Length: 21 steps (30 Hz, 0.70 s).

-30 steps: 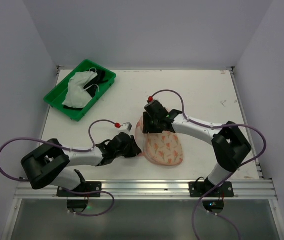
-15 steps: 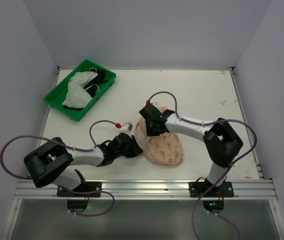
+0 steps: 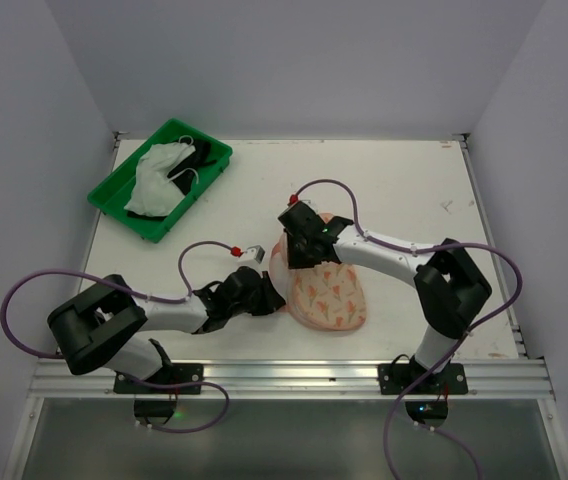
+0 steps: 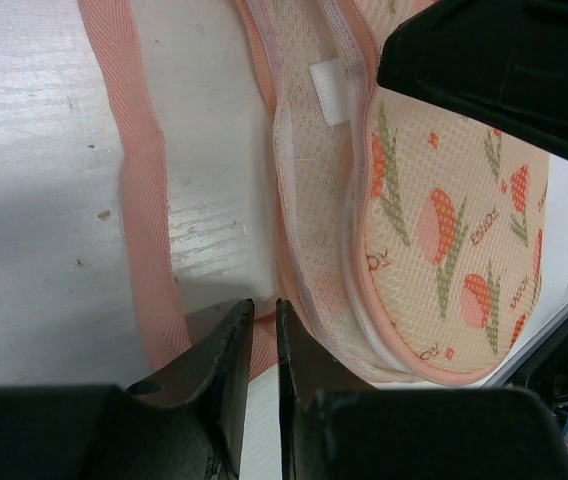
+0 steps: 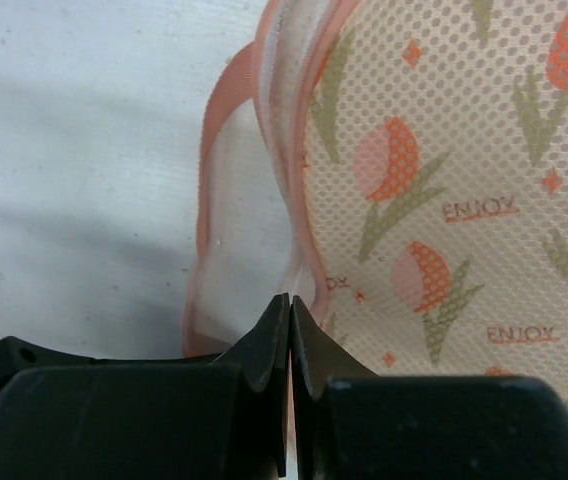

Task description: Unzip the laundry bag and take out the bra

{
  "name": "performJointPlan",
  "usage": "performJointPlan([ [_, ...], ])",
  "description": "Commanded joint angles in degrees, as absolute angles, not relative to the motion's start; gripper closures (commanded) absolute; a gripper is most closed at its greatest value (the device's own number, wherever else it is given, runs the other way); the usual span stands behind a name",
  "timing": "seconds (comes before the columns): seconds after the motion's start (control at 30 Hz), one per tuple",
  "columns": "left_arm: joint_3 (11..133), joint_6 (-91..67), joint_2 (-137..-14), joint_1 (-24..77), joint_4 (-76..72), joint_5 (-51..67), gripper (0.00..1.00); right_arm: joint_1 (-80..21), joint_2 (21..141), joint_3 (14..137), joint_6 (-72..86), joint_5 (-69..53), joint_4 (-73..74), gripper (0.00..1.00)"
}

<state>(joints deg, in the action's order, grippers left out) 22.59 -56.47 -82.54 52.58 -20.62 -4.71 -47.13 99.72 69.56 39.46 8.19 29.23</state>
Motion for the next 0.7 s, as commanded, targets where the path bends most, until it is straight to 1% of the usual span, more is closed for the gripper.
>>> performJointPlan([
  [0.0, 20.39, -55.9, -83.85, 52.82, -16.17, -5.1, 0.81, -47.2, 97.91, 71.72, 41.04, 5.54, 26.28, 1.0],
  [0.17, 20.3, -55.9, -84.2, 52.82, -16.52, -4.83, 0.81, -47.2, 98.17, 72.76, 41.4, 4.57, 25.3, 1.0],
  [0.27, 20.3, -55.99, -83.85, 52.91, -16.35, -4.92, 0.81, -47.2, 98.61, 73.04, 41.92, 8.17, 28.74, 0.99],
  [0.3, 20.22, -56.07, -83.67, 52.82, -16.35, -4.92, 0.81, -47.2, 98.35, 72.43, 42.53, 9.13, 29.18, 0.89],
  [0.4, 19.95, -56.25, -83.58, 52.82, -16.43, -4.92, 0.81, -47.2, 97.74, 71.1, 43.24, 12.21, 31.02, 0.77],
  [0.6, 19.86, -56.43, -83.59, 52.82, -16.52, -4.83, 0.81, -47.2, 100.1, 73.38, 44.21, 14.59, 34.62, 0.71],
  [0.67, 19.69, -56.51, -83.5, 52.82, -16.61, -4.83, 0.81, -47.37, 100.89, 74.52, 44.21, 14.85, 35.51, 0.71],
])
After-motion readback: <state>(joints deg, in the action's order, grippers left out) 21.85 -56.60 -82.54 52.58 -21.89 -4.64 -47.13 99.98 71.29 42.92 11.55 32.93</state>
